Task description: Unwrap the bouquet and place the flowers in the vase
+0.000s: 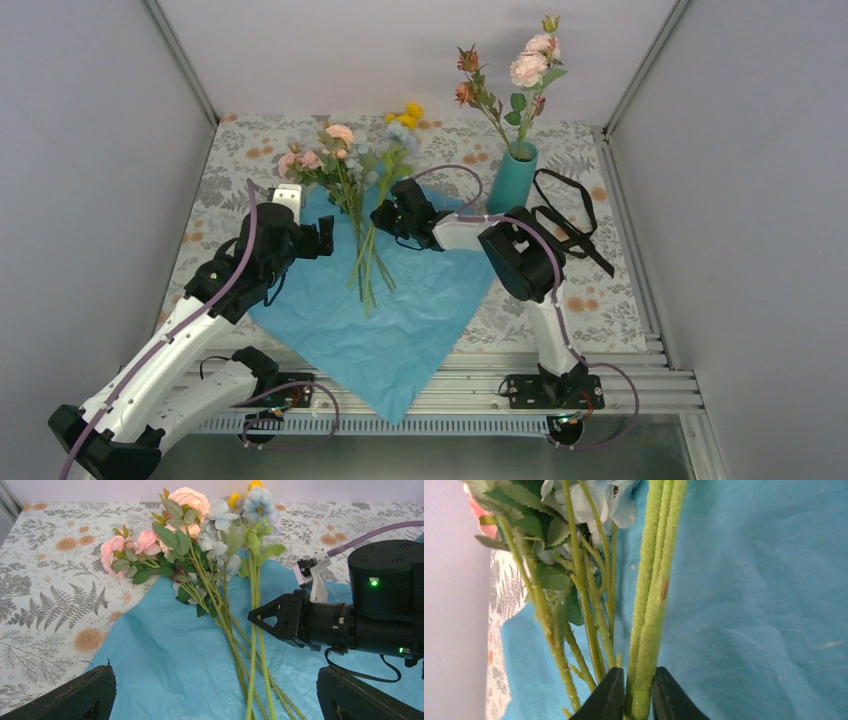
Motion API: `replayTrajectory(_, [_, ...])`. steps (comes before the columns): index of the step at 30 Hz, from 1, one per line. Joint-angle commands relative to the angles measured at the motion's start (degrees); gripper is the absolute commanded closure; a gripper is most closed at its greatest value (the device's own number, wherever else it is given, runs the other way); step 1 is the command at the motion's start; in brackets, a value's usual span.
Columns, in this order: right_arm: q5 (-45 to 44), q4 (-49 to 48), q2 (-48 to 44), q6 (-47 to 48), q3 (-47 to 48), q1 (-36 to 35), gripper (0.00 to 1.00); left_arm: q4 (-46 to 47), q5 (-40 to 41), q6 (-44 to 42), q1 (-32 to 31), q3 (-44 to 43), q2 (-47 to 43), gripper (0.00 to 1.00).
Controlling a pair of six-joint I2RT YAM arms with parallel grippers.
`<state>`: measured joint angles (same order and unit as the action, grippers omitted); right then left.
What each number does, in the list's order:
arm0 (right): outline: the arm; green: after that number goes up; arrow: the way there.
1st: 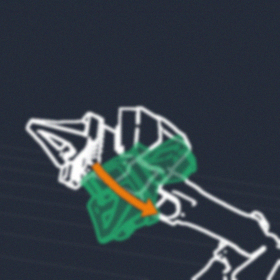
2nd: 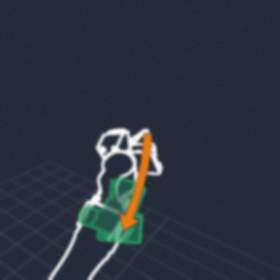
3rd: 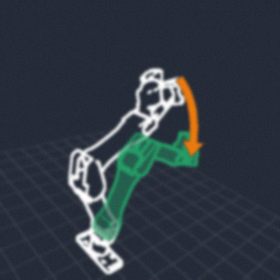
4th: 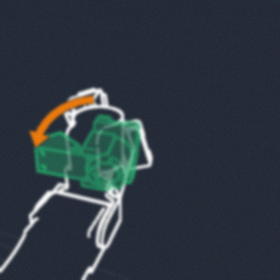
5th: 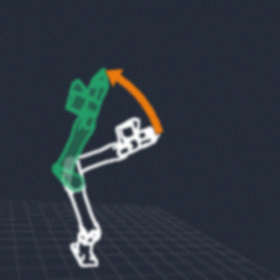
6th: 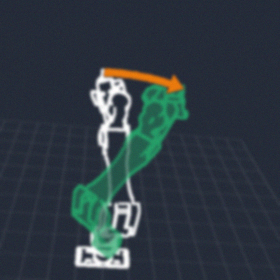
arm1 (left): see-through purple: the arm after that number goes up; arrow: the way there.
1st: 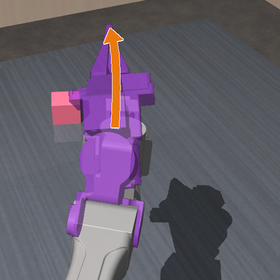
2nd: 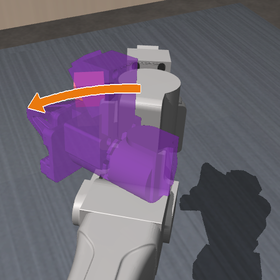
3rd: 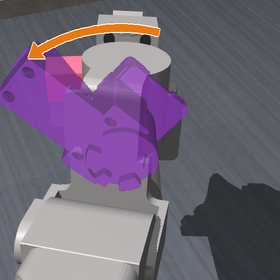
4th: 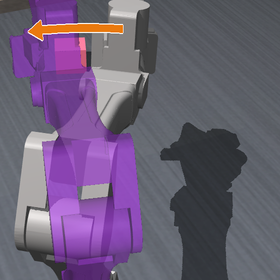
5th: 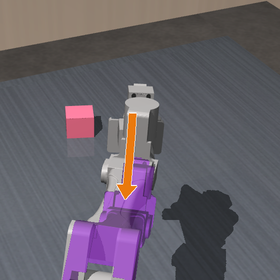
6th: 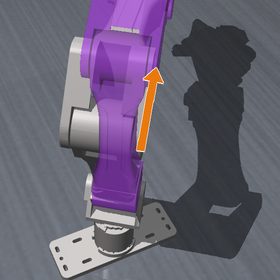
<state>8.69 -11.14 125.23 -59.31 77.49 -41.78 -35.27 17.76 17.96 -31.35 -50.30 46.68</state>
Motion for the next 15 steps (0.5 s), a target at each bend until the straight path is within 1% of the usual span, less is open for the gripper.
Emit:
replayTrajectory(1, [-0.42,-0.65,-3.32,2.72,-0.53,-0.65,0.77,0.73,0.65,-0.58,-0.20,0.38,0.33,0.00])
replayTrajectory(2, [-0.50,-0.49,-3.68,3.06,-0.82,-0.67,0.75,0.73,0.73,-0.56,-0.20,0.38,0.25,0.00])
replayTrajectory(3, [-0.52,-0.55,-4.14,3.43,-1.12,-0.74,0.75,0.70,0.70,-0.55,-0.20,0.38,0.25,0.00])
replayTrajectory(4, [-0.64,-0.57,-4.58,3.81,-1.44,-0.76,0.78,0.65,0.78,-0.55,-0.20,0.38,0.10,0.00])
replayTrajectory(7, [-0.80,-1.11,-5.53,4.41,-2.58,-0.85,0.94,0.67,0.70,-0.39,-0.20,0.40,0.02,0.00])
replayTrajectory(8, [-0.78,-1.27,-5.67,4.51,-2.79,-0.85,0.96,0.60,0.71,-0.38,-0.20,0.38,0.05,0.00])
replayTrajectory(12, [-1.42,-0.46,-6.78,4.40,-3.07,-0.93,0.95,0.55,0.69,-0.29,-0.21,0.34,-0.03,0.00])
replayTrajectory(13, [-1.68,0.01,-7.10,4.28,-2.99,-1.00,0.91,0.53,0.71,-0.29,-0.20,0.38,-0.10,0.00])
replayTrajectory(15, [-1.94,0.44,-7.79,4.55,-3.01,-1.09,0.85,0.47,0.80,-0.22,-0.23,0.38,-0.14,0.00])
